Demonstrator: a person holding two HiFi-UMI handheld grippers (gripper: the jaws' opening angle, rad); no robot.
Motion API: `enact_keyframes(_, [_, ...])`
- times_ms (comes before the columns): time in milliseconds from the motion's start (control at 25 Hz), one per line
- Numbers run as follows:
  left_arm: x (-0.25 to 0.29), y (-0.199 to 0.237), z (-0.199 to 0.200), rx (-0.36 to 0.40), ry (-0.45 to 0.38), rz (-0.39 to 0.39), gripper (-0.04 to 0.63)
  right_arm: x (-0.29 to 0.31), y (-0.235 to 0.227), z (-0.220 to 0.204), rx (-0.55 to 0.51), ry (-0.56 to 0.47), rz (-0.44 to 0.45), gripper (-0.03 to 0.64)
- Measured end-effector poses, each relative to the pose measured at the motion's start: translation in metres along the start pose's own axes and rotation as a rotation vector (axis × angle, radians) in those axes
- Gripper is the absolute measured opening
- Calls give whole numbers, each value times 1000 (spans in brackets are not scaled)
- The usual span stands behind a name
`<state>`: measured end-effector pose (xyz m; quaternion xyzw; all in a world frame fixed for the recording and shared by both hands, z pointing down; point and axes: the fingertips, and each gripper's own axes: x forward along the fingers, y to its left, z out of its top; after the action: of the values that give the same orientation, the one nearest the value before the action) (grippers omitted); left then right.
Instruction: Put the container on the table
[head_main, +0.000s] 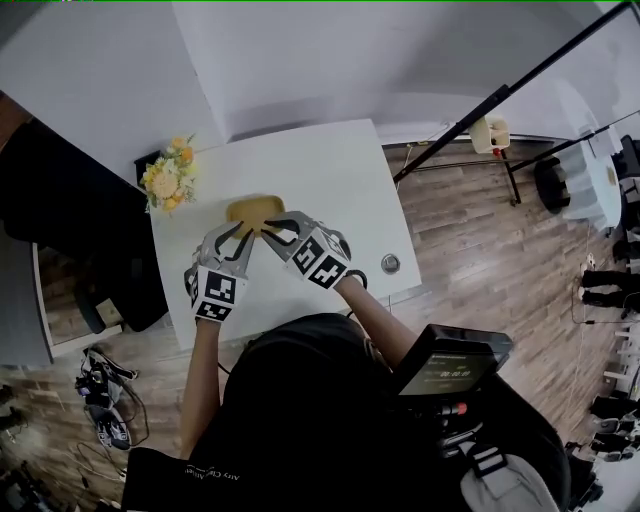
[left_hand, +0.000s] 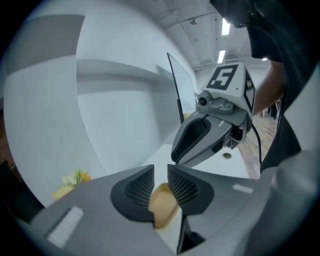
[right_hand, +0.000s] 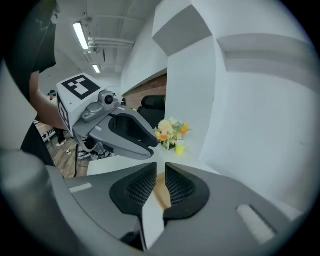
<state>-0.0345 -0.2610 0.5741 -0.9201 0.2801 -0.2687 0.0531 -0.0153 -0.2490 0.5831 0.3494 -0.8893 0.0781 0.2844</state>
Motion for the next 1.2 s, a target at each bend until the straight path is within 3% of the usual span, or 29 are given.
enact_keyframes(200, [-30, 9, 60, 49, -150, 70, 58, -36, -24, 46, -18, -119, -120, 69])
enact_keyframes(400, [-57, 16, 110, 148, -242, 139, 54, -80, -31, 104, -66, -297, -200, 40])
enact_keyframes(680, [-112, 45, 184, 113, -483, 284, 25, -137, -23, 175, -140, -539, -279, 14])
enact_keyframes(880, [-129, 42, 189, 112, -570, 292, 3, -154, -11, 192, -210, -645, -315, 14])
enact_keyframes(1000, [-127, 35, 179, 90, -578, 262, 2, -144, -6, 182, -170, -636, -283, 14])
enact_keyframes(1120, [-124, 29, 164, 24, -571, 227, 2, -131, -2, 162, -104, -590, -250, 14])
enact_keyframes(1200, [-120, 28, 148, -75, -547, 200, 3, -125, 2, 151, -68, -565, -235, 14])
